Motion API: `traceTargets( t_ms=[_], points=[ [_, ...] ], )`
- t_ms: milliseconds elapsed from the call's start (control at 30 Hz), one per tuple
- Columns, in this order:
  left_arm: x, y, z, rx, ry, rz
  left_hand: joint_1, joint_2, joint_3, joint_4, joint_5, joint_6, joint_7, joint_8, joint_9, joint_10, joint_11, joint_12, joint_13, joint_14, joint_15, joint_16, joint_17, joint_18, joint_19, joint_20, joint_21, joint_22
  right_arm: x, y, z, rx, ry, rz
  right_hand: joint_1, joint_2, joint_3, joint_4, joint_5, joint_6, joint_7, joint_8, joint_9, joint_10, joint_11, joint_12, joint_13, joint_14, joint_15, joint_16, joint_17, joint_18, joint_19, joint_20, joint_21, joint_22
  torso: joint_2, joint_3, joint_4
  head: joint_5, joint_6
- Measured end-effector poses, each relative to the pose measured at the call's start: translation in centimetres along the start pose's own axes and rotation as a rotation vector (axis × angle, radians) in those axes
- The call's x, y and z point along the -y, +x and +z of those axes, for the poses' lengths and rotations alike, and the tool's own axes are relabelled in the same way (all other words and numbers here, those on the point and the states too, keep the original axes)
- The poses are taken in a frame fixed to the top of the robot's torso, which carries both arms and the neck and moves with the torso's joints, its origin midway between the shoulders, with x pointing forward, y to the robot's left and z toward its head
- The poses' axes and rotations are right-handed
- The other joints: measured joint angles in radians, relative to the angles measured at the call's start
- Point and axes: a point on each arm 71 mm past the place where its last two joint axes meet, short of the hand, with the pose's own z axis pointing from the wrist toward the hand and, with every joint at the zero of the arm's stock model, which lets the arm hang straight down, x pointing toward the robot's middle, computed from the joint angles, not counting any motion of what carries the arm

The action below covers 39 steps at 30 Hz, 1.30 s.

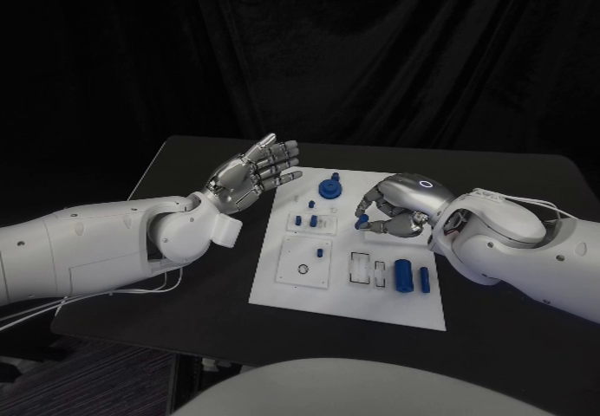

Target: Assemble the parts on the task board

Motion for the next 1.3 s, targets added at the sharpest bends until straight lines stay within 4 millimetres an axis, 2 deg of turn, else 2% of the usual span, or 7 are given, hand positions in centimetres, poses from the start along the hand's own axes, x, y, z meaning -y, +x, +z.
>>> traceTargets(
  t_ms=[133, 300, 333, 367, 867, 1300],
  points=[
    [-0.1, 0.0, 0.0, 0.000, -0.003, -0.001, 0.000, 0.000, 0.001, -0.001, 0.000, 0.000, 0.000, 0.000, 0.000, 0.000, 0.000, 0.000, 0.000, 0.000, 0.000, 0.000, 0.000, 0.000, 0.000, 0.000, 0.000, 0.000, -0.9, 0.2, 0.6, -0.007, -0.029, 0.003, 0.000, 0.000, 0.000, 0.000, -0.004, -0.001, -0.001, 0.000, 0.000, 0.000, 0.000, 0.000, 0.000, 0.000, 0.000, 0.000, 0.000, 0.000, -0.009, -0.005, -0.020, 0.000, 0.000, 0.0003, 0.0006, 0.002, 0.000],
    [-0.2, 0.0, 0.0, 0.000, -0.005, -0.002, 0.000, 0.000, 0.004, 0.002, 0.003, 0.000, 0.000, 0.000, 0.000, 0.000, 0.000, 0.000, 0.000, 0.000, 0.000, 0.000, 0.000, 0.000, 0.000, 0.000, 0.000, 0.001, -2.0, 0.6, 1.2, -0.018, -0.065, 0.010, 0.006, 0.005, -0.006, 0.000, -0.004, -0.005, -0.005, 0.000, 0.000, 0.000, 0.000, 0.000, 0.000, 0.000, 0.000, 0.000, 0.000, 0.001, -0.063, -0.004, -0.105, 0.000, 0.000, 0.0012, 0.0011, 0.002, 0.000],
    [-0.2, 0.0, 0.0, 0.000, -0.006, -0.003, 0.000, 0.000, 0.004, 0.002, 0.003, 0.000, 0.000, 0.000, 0.000, 0.000, 0.000, 0.000, 0.000, 0.000, 0.000, 0.000, 0.000, 0.000, 0.000, 0.000, 0.000, 0.001, -2.2, 0.7, 1.4, -0.020, -0.072, 0.011, 0.006, 0.005, -0.006, 0.000, -0.004, -0.005, -0.005, 0.000, 0.000, 0.000, 0.000, 0.000, 0.000, 0.000, 0.000, 0.000, 0.000, 0.004, -0.066, -0.005, -0.114, 0.000, 0.000, 0.0012, 0.0011, 0.003, 0.000],
    [-0.3, 0.0, 0.0, 0.000, -0.006, -0.003, 0.000, 0.000, 0.004, 0.002, 0.003, 0.000, 0.000, 0.000, 0.000, 0.000, 0.000, 0.000, 0.000, 0.000, 0.000, 0.000, 0.000, 0.000, 0.000, 0.000, 0.000, 0.001, -2.4, 0.8, 1.5, -0.023, -0.078, 0.013, 0.007, 0.007, -0.006, 0.001, -0.004, -0.005, -0.005, 0.000, 0.000, 0.000, 0.000, 0.000, 0.000, 0.000, 0.000, 0.000, 0.000, 0.017, -0.066, -0.005, -0.120, 0.000, 0.000, 0.0012, 0.0011, 0.003, 0.000],
    [-0.5, 0.1, 0.2, -0.005, -0.010, -0.006, 0.000, 0.000, 0.004, 0.002, 0.003, 0.000, 0.000, 0.000, 0.000, 0.000, 0.000, 0.000, 0.000, 0.000, 0.000, 0.000, 0.000, 0.000, 0.000, 0.000, 0.004, 0.002, -5.4, 3.0, 3.3, -0.059, -0.173, 0.042, 0.011, 0.010, -0.011, 0.000, -0.008, -0.007, -0.007, -0.001, 0.000, 0.000, 0.000, 0.000, 0.001, 0.000, 0.000, 0.000, 0.000, 0.016, -0.066, -0.005, -0.128, 0.000, -0.002, 0.0007, 0.0019, 0.003, 0.000],
    [-0.6, 0.3, 0.4, -0.010, -0.013, -0.008, 0.000, 0.000, 0.004, 0.002, 0.003, 0.000, 0.000, 0.000, 0.000, 0.000, 0.000, 0.000, 0.000, 0.000, 0.000, 0.000, 0.000, 0.000, 0.004, 0.004, 0.004, 0.003, -7.1, 5.3, 4.5, -0.107, -0.219, 0.065, 0.011, 0.010, -0.011, 0.000, -0.003, -0.008, -0.008, -0.007, 0.000, 0.000, 0.000, 0.000, 0.001, 0.000, 0.000, 0.000, 0.000, 0.016, -0.070, -0.009, -0.133, 0.000, -0.001, 0.0012, 0.0001, 0.026, 0.000]
  ],
)
